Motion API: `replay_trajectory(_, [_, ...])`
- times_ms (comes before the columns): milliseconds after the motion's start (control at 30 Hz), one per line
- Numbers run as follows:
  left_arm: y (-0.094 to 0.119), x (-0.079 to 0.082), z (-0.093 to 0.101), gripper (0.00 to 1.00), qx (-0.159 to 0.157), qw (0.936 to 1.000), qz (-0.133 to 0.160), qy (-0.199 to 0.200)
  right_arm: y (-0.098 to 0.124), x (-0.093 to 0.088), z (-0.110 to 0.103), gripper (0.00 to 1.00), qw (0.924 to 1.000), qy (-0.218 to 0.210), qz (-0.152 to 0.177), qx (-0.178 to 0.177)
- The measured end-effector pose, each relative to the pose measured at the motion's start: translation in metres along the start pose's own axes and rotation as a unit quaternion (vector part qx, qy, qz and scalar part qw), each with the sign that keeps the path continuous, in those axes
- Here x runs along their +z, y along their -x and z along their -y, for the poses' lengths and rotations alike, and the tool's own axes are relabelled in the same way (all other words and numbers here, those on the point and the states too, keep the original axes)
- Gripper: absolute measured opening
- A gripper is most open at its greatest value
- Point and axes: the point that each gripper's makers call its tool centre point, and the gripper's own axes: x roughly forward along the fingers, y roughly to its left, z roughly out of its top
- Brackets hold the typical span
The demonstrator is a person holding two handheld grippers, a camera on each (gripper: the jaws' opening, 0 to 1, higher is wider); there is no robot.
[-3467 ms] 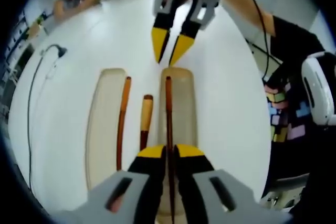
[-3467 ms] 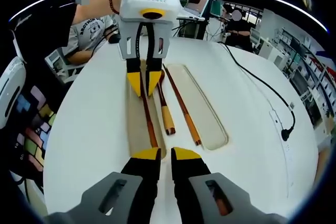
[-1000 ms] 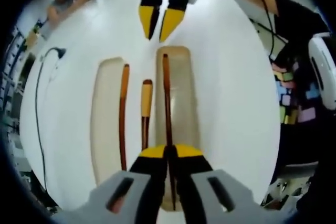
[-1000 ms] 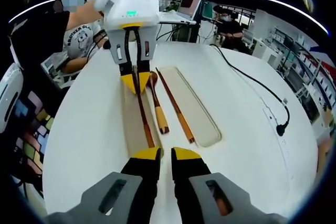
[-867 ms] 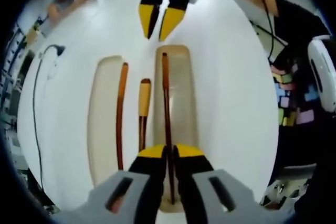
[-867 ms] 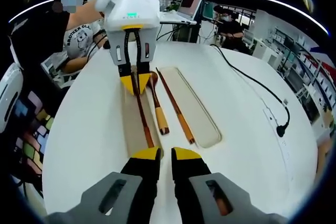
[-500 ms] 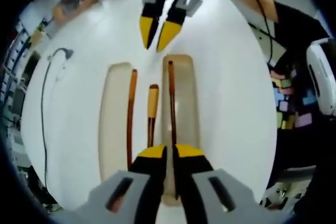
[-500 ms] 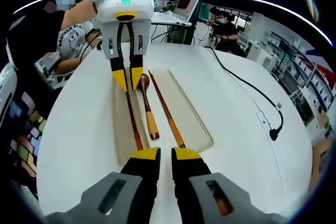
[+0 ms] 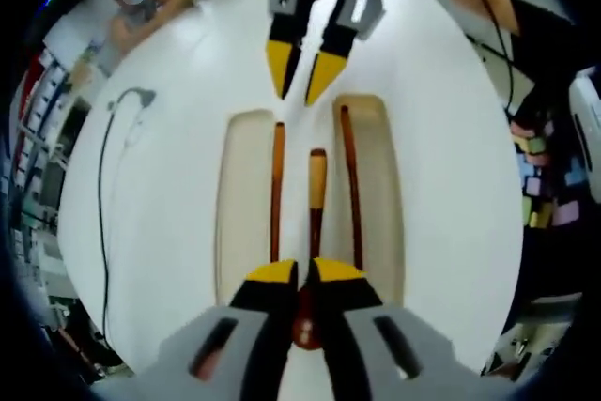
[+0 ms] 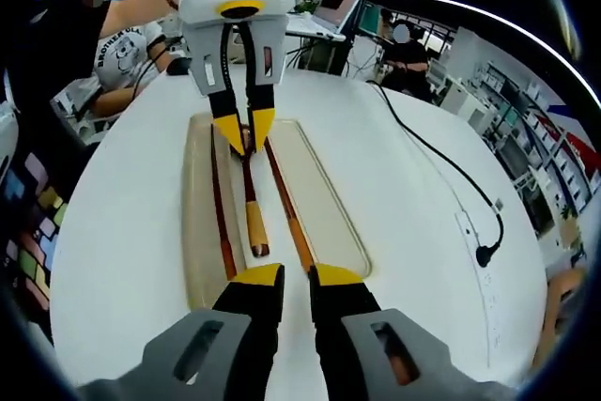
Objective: Arrange the utensils inside the cutlery case until each visible utensil rests in its matching compartment.
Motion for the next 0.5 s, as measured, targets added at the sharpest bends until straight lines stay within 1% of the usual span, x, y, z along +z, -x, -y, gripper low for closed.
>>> replay_trajectory(67, [-0.003,-0.001,-0.002,0.07,0.0,1.0,-0.003,0.002,-0.004,-0.001,0.0,0.1,1.0,0.004,-0.006,0.002])
replay_trajectory(133, [-0.006,0.0,-0.002,0.07,-0.006,1.0,-0.001,0.007,-0.008,-0.003,0.001,0.1,0.9999,0.009,-0.013,0.005])
replay_trajectory(300, [-0.013,0.001,-0.003,0.07,-0.009,0.9999,-0.003,0.006,-0.017,-0.008,0.005,0.1,0.9992,0.022,-0.032,0.005])
replay_trajectory(500, [-0.016,0.0,-0.001,0.07,-0.019,0.9998,-0.005,0.01,-0.024,-0.011,0.004,0.1,0.9982,0.034,-0.048,0.015])
